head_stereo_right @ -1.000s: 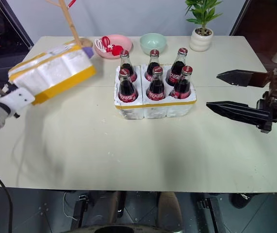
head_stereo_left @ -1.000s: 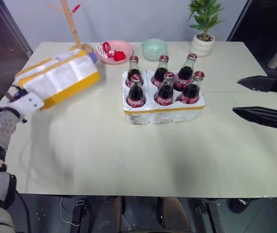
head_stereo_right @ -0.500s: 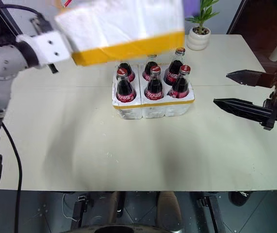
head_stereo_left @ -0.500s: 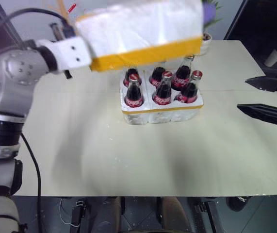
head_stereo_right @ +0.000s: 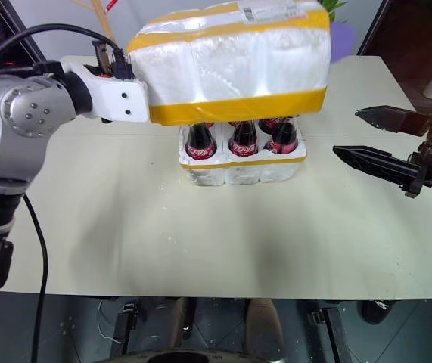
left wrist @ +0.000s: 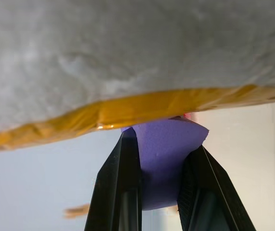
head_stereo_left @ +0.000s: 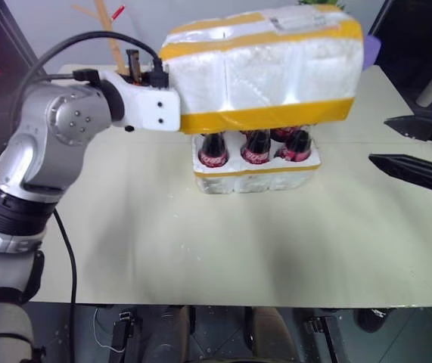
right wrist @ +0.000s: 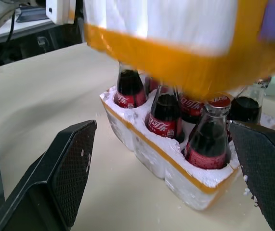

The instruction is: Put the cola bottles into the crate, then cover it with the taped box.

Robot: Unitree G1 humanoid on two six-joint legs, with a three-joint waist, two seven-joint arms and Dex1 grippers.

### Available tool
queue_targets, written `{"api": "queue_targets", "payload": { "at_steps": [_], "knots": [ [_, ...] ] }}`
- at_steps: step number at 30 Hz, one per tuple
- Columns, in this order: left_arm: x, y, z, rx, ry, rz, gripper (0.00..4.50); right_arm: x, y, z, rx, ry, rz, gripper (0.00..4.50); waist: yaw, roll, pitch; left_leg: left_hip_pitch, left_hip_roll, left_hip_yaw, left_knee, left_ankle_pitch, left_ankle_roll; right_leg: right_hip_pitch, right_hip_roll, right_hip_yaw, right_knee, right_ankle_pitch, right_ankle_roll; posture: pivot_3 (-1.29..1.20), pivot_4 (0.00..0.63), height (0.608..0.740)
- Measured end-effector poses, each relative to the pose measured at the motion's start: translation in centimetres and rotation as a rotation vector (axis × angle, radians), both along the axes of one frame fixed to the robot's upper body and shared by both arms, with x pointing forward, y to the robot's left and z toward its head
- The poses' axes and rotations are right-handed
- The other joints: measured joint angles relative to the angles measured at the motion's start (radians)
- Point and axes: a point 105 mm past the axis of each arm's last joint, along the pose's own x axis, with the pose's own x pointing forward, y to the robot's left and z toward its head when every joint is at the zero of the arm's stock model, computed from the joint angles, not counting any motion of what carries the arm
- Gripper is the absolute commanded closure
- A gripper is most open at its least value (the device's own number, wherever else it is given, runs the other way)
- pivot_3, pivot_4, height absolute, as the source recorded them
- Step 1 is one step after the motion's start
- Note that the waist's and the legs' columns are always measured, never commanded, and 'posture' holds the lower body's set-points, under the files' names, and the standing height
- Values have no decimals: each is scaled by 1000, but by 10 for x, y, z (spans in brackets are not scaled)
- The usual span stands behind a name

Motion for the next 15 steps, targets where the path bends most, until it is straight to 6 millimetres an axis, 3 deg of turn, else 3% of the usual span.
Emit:
{"api": "queue_targets", "payload": {
  "at_steps": [5, 11, 15],
  "knots": [
    [2, -3, -12, 36, 28, -14, 70, 1, 1, 4, 15, -15, -4, 0, -1, 0, 0, 0, 0, 0, 0, 0, 0, 0, 0, 0, 0, 0, 0, 0, 150, 739],
    [-14, -20, -41, -1, 163, -78, 23, 1, 1, 4, 30, -16, -7, 0, -1, 0, 0, 0, 0, 0, 0, 0, 0, 0, 0, 0, 0, 0, 0, 0, 150, 739],
    [-18, -24, -40, -25, 174, -84, 23, 3, 2, 4, 38, -19, -5, 0, -1, 0, 0, 0, 0, 0, 1, 0, 0, 0, 0, 0, 0, 0, 0, 0, 150, 739]
  ]
}}
